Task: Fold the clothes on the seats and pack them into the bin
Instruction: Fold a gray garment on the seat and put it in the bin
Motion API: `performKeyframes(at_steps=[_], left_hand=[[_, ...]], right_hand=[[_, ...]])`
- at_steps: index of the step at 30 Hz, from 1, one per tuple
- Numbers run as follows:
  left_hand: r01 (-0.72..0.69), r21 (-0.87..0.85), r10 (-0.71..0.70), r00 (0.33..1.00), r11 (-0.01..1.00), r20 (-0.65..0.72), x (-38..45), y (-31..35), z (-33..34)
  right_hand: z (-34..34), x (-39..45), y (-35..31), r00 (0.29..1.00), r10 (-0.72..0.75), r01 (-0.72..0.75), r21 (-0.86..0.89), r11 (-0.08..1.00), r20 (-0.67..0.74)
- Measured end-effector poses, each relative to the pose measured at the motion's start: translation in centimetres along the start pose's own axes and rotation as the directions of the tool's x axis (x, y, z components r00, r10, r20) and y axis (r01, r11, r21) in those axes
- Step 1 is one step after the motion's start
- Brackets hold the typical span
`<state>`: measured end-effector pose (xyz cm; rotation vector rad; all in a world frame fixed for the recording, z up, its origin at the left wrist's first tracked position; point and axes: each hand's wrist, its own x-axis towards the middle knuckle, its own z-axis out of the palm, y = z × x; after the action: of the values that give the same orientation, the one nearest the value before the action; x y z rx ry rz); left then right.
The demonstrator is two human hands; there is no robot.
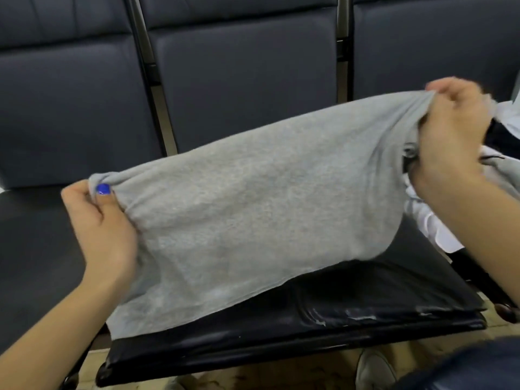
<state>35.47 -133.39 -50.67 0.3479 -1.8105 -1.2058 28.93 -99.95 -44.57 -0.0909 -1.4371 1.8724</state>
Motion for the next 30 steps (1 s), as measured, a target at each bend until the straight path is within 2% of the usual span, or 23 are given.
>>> performKeyframes(at_steps=[2, 4, 6, 8, 9, 11, 12, 14, 16, 17, 19, 20, 22, 23, 24, 25, 27, 28, 29, 30], left_hand=[[0.070, 0.015, -0.071, 0.996, 0.997, 0.054, -0.8, -0.7, 0.7], [0.148, 0.039, -0.150, 0.986, 0.988, 0.068, -1.7, -1.8, 1.4], [0.215, -0.001, -0.214, 0.975, 0.977, 0.064, -2.0, -2.8, 2.1], [0.197, 0.065, -0.204, 0.972, 0.978, 0.113, -2.2, -3.3, 2.3], [0.159, 0.154, -0.184, 0.970, 0.975, 0.160, -2.3, -3.5, 2.5], [-0.010, 0.376, -0.119, 0.940, 0.927, 0.318, -2.7, -3.9, 2.7], [-0.114, 0.465, -0.106, 0.901, 0.878, 0.421, -3.0, -4.1, 2.9], [-0.279, 0.583, -0.190, 0.766, 0.763, 0.614, -3.2, -4.5, 3.1], [-0.432, 0.627, -0.281, 0.629, 0.649, 0.725, -3.4, -4.7, 3.3], [-0.518, 0.606, -0.261, 0.590, 0.604, 0.764, -3.5, -4.7, 3.3], [-0.590, 0.548, -0.185, 0.562, 0.592, 0.806, -3.6, -4.2, 3.3], [-0.611, 0.530, -0.162, 0.553, 0.588, 0.817, -3.7, -3.9, 3.2], [-0.638, 0.473, -0.112, 0.521, 0.608, 0.846, -3.8, -3.9, 3.2], [-0.635, 0.424, -0.062, 0.510, 0.646, 0.858, -3.8, -3.9, 3.2], [-0.612, 0.357, 0.009, 0.511, 0.706, 0.860, -3.7, -3.9, 3.1], [-0.554, 0.282, 0.052, 0.510, 0.784, 0.858, -3.7, -3.9, 2.9], [-0.291, 0.106, 0.058, 0.502, 0.951, 0.863, -3.8, -3.1, 2.5], [-0.121, 0.025, 0.041, 0.507, 0.992, 0.861, -3.9, -2.3, 2.3], [0.033, -0.045, 0.022, 0.517, 0.998, 0.856, -3.9, -1.5, 2.2], [0.166, -0.109, 0.006, 0.526, 0.980, 0.850, -3.8, -0.7, 2.0]], right_hand=[[0.6, -0.3, 2.5, 0.994, 0.080, -0.063, -0.201, 0.978, 0.079], [0.6, -0.2, 5.3, 0.941, 0.280, -0.176, -0.432, 0.885, 0.191], [0.0, -0.2, 6.8, 0.845, 0.487, -0.168, -0.755, 0.634, 0.221], [-0.6, -0.9, 7.4, 0.746, 0.618, -0.024, -0.917, 0.398, 0.249], [-0.7, -1.4, 7.6, 0.708, 0.645, 0.081, -0.941, 0.330, 0.287], [-0.9, -2.4, 7.7, 0.637, 0.662, 0.264, -0.919, 0.294, 0.395], [-1.0, -3.0, 7.6, 0.597, 0.680, 0.315, -0.904, 0.288, 0.424], [-1.2, -4.2, 7.9, 0.506, 0.733, 0.370, -0.882, 0.291, 0.454], [-1.3, -5.7, 8.2, 0.401, 0.765, 0.512, -0.816, 0.268, 0.503], [-1.4, -6.4, 8.5, 0.357, 0.781, 0.594, -0.770, 0.234, 0.513], [-1.4, -7.0, 9.1, 0.302, 0.801, 0.674, -0.710, 0.203, 0.516], [-1.5, -7.0, 9.2, 0.288, 0.795, 0.668, -0.707, 0.233, 0.534], [-1.8, -6.6, 9.2, 0.270, 0.759, 0.564, -0.736, 0.374, 0.592], [-1.9, -6.4, 9.0, 0.277, 0.736, 0.463, -0.757, 0.461, 0.618], [-1.9, -6.1, 8.9, 0.314, 0.715, 0.313, -0.779, 0.544, 0.625], [-1.9, -5.8, 8.8, 0.385, 0.688, 0.137, -0.776, 0.616, 0.615], [-1.9, -5.0, 8.4, 0.541, 0.660, -0.151, -0.712, 0.685, 0.521], [-1.9, -4.5, 8.1, 0.557, 0.674, -0.297, -0.642, 0.707, 0.485], [-2.0, -4.2, 7.4, 0.510, 0.699, -0.452, -0.535, 0.714, 0.501], [-2.2, -3.7, 6.7, 0.430, 0.694, -0.574, -0.418, 0.704, 0.577]])
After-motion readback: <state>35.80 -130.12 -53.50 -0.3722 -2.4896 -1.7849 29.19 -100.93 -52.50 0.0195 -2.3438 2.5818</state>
